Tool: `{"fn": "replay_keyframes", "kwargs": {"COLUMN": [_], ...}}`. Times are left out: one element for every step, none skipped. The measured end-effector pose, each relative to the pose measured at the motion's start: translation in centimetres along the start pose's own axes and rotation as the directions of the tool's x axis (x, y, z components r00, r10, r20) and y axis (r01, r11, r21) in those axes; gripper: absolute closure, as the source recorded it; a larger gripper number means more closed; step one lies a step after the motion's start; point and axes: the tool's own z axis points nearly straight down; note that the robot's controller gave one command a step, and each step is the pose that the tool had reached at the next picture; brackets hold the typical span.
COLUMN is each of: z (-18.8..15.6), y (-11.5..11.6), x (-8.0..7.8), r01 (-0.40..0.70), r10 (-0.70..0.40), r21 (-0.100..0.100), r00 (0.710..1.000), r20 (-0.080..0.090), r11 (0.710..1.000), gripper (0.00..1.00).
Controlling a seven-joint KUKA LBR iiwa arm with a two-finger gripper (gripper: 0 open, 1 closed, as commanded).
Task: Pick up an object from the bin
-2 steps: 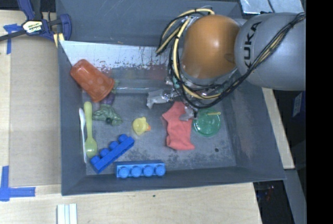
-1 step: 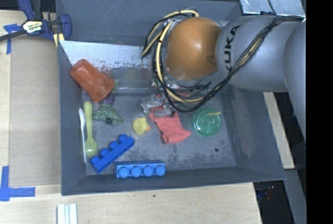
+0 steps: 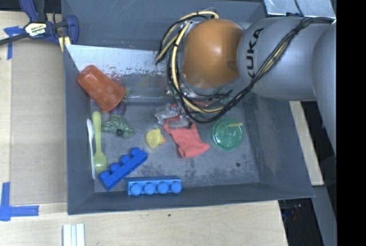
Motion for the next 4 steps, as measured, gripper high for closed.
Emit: {"fn": "replay_keyframes", "kwargs": {"z": [-2.4,-6.2,-8.2,-11.2], "y": [0.3,0.0,-0.1,0.0], "x": [0.2,0.0,0.0,0.0], "r01": [-0.001,-0.001,-0.003,-0.004], "r10": [0.001,0.001,0.003,0.004], "r21": [-0.010,-0.001,0.002,-0.005], "r00": [1.000,1.000,1.000,1.000], "r20": [-0.005,-0.001,0.002,-0.001], "r11": [1.000,1.000,1.000,1.000], "gripper": [1.00,1.00,1.00,1.00]}}
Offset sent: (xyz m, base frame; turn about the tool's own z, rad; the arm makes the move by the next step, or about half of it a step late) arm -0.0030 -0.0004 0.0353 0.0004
